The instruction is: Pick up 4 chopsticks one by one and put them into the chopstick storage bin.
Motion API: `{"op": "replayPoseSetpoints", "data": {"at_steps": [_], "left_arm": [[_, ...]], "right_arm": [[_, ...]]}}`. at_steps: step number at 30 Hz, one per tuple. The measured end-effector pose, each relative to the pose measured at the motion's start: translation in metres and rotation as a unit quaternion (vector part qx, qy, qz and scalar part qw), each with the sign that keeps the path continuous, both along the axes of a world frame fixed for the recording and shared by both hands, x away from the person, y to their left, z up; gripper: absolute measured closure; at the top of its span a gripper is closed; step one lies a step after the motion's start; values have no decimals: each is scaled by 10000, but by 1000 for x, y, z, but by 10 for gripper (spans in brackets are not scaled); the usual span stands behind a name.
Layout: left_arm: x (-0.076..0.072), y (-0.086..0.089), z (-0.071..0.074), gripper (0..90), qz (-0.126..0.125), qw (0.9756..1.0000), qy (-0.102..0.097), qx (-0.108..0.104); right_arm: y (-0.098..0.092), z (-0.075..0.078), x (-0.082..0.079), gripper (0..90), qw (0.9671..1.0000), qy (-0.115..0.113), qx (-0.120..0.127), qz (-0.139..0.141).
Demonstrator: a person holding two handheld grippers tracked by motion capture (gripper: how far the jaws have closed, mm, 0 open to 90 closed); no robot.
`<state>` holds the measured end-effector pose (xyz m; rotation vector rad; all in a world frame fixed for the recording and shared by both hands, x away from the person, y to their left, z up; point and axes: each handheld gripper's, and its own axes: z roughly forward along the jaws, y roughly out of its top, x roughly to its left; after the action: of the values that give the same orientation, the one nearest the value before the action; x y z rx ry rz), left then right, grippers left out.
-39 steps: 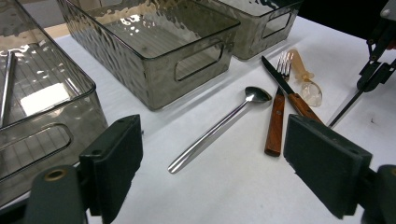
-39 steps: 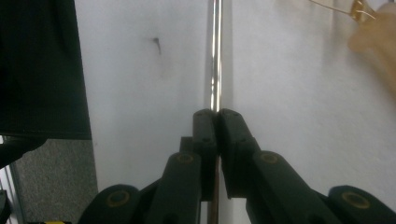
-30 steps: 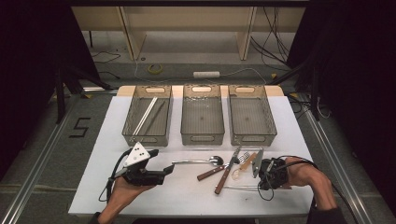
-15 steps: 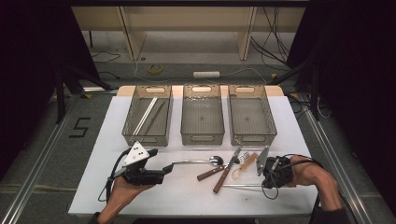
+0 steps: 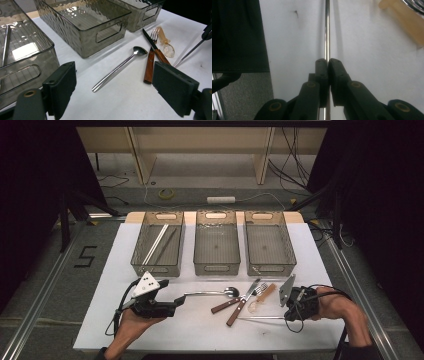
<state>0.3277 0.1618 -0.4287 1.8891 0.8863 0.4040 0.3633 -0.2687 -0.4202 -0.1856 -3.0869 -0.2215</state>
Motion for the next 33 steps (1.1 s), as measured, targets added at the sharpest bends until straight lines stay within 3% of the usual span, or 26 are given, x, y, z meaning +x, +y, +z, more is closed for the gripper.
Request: {"op": "replayPoseSetpoints", "data": {"at_steps": [10,18,21,26,33], "left_arm": [[0,-1,0,194,-13,10000,6,5],[1,-5,0,196,-108,9998,80,-114],[1,-10,0,196,-209,9994,180,-187],[-2,-22,0,196,-483,9986,200,-33],[-5,-47,-4,195,-956,9945,316,302]], "right_arm": [[-11,9,-3,861,9997,-93,204,-127],[1,15,-4,861,9986,-211,476,76],[10,17,-4,861,9972,-293,625,274],[28,17,-2,861,9959,-336,719,440],[51,18,1,861,9944,-349,728,685]]}}
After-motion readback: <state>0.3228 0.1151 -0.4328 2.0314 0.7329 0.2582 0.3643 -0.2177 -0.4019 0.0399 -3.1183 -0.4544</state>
